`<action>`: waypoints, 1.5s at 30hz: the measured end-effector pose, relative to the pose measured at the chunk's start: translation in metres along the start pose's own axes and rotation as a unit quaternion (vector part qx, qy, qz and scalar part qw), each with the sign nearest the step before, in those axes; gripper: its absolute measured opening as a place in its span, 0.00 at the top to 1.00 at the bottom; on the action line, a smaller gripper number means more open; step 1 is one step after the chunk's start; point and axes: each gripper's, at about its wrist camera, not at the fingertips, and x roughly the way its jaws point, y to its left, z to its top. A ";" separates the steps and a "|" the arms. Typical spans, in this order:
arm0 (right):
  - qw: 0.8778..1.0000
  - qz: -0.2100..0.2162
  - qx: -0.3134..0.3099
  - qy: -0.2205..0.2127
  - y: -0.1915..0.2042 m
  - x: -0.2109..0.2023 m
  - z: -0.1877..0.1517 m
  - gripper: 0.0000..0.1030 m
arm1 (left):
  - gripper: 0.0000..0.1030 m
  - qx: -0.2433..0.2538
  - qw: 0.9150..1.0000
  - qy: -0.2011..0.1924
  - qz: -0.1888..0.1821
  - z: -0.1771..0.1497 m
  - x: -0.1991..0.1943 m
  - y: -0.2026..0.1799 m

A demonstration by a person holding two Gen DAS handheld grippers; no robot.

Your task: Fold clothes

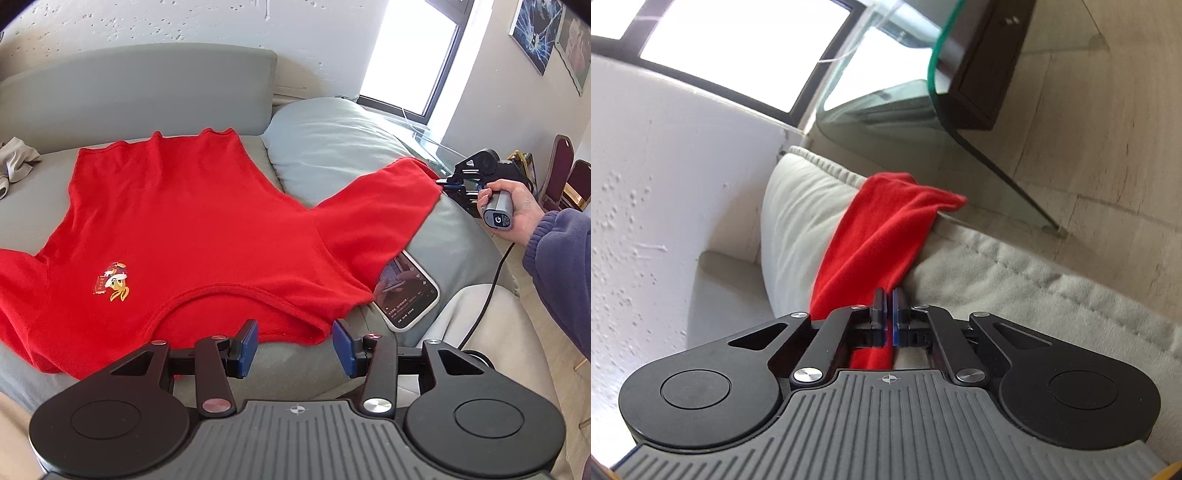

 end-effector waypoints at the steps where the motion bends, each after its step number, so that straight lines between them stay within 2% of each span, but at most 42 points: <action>1: 1.000 -0.012 -0.016 -0.006 0.003 -0.002 0.001 0.99 | 0.58 0.001 1.000 0.001 -0.001 0.000 0.001 -0.001; 3: 0.998 -0.036 -0.047 -0.017 0.010 -0.005 0.004 0.99 | 0.58 -0.001 1.000 0.002 -0.004 -0.001 0.001 -0.001; 4: 0.997 -0.048 -0.062 -0.023 0.014 -0.007 0.005 0.95 | 0.58 -0.002 1.000 0.002 -0.006 -0.001 0.001 -0.001; 6: 0.999 -0.031 -0.040 -0.001 0.008 -0.011 0.010 0.93 | 0.57 -0.001 1.000 -0.001 -0.010 -0.002 0.000 -0.002; 7: 0.999 -0.028 -0.040 -0.005 0.009 -0.018 0.009 0.93 | 0.57 0.000 1.000 -0.003 -0.009 -0.003 0.000 -0.002; 9: 0.997 -0.020 -0.074 -0.011 0.022 -0.037 -0.002 0.92 | 0.57 0.001 1.000 -0.004 -0.005 -0.004 -0.001 -0.001; 10: 0.995 -0.008 -0.097 0.006 0.033 -0.045 -0.012 0.91 | 0.57 0.001 1.000 -0.004 -0.003 -0.004 0.000 0.001; 12: 0.988 0.014 -0.144 0.046 0.055 -0.062 -0.036 0.84 | 0.57 0.002 1.000 -0.008 0.006 -0.003 -0.001 0.004; 13: 0.983 0.024 -0.167 0.067 0.067 -0.070 -0.051 0.72 | 0.57 0.002 1.000 -0.012 0.013 -0.002 -0.001 0.008; 14: 0.976 0.040 -0.196 0.089 0.078 -0.077 -0.072 0.58 | 0.56 0.002 1.000 -0.017 0.021 0.000 -0.002 0.011; 15: 0.966 0.055 -0.226 0.110 0.089 -0.084 -0.094 0.55 | 0.56 -0.002 0.999 -0.019 0.034 0.003 -0.001 0.018; 17: 0.943 0.081 -0.286 0.152 0.107 -0.094 -0.142 0.56 | 0.56 -0.014 0.998 -0.020 0.065 0.008 0.002 0.034; 19: 0.919 0.088 -0.331 0.195 0.116 -0.088 -0.188 0.56 | 0.56 -0.026 0.995 -0.021 0.095 0.014 0.005 0.050; 22: 0.889 0.061 -0.391 0.232 0.119 -0.067 -0.248 0.61 | 0.57 -0.038 0.990 -0.013 0.138 0.020 0.012 0.073; 23: 0.881 0.053 -0.401 0.245 0.115 -0.060 -0.262 0.68 | 0.57 -0.041 0.990 -0.002 0.138 0.017 0.015 0.077; 25: 0.867 0.042 -0.412 0.278 0.104 -0.052 -0.284 0.70 | 0.57 -0.047 0.990 0.020 0.131 0.008 0.020 0.086; 26: 0.860 0.040 -0.413 0.296 0.097 -0.050 -0.292 0.70 | 0.58 -0.046 0.990 0.043 0.124 0.001 0.025 0.088; 27: 0.851 0.029 -0.430 0.301 0.091 -0.051 -0.297 0.71 | 0.61 -0.034 0.989 0.075 0.120 -0.008 0.029 0.089; 28: 0.840 0.016 -0.449 0.303 0.084 -0.053 -0.302 0.76 | 0.61 -0.019 0.987 0.107 0.118 -0.017 0.033 0.088; 29: 0.831 0.007 -0.469 0.298 0.078 -0.059 -0.303 0.77 | 0.61 -0.001 0.985 0.123 0.117 -0.024 0.032 0.086; 30: 0.823 -0.016 -0.476 0.308 0.073 -0.064 -0.303 0.77 | 0.61 0.017 0.984 0.133 0.118 -0.029 0.028 0.083; 31: 0.818 -0.041 -0.477 0.319 0.068 -0.067 -0.302 0.73 | 0.61 0.022 0.983 0.139 0.117 -0.031 0.024 0.082; 32: 0.812 -0.066 -0.476 0.331 0.063 -0.070 -0.300 0.73 | 0.61 0.016 0.985 0.129 0.113 -0.031 0.016 0.082; 35: 0.812 -0.044 -0.500 0.297 0.070 -0.090 -0.299 0.73 | 0.55 -0.014 0.991 0.079 0.111 -0.023 -0.005 0.083; 36: 0.813 -0.038 -0.507 0.282 0.076 -0.095 -0.300 0.73 | 0.49 -0.024 0.991 0.062 0.113 -0.019 -0.010 0.082; 37: 0.813 -0.033 -0.516 0.268 0.083 -0.100 -0.303 0.73 | 0.39 -0.031 0.991 0.047 0.121 -0.016 -0.013 0.082; 39: 0.808 -0.026 -0.532 0.252 0.097 -0.102 -0.311 0.67 | 0.29 -0.042 0.989 0.020 0.138 -0.009 -0.016 0.080; 40: 0.805 -0.023 -0.540 0.244 0.104 -0.103 -0.315 0.58 | 0.26 -0.047 0.988 0.006 0.147 -0.005 -0.018 0.078; 41: 0.808 -0.017 -0.539 0.238 0.110 -0.103 -0.317 0.44 | 0.25 -0.052 0.986 0.001 0.158 -0.002 -0.018 0.078; 42: 0.811 -0.010 -0.536 0.233 0.116 -0.103 -0.318 0.35 | 0.24 -0.055 0.984 -0.001 0.168 0.000 -0.017 0.079; 43: 0.818 -0.010 -0.528 0.227 0.121 -0.102 -0.320 0.21 | 0.22 -0.059 0.982 -0.002 0.179 0.002 -0.017 0.079; 44: 0.822 -0.008 -0.526 0.219 0.128 -0.103 -0.323 0.17 | 0.20 -0.067 0.980 -0.004 0.186 0.003 -0.017 0.081; 45: 0.825 -0.006 -0.525 0.210 0.135 -0.104 -0.326 0.17 | 0.19 -0.075 0.979 -0.005 0.188 0.004 -0.018 0.083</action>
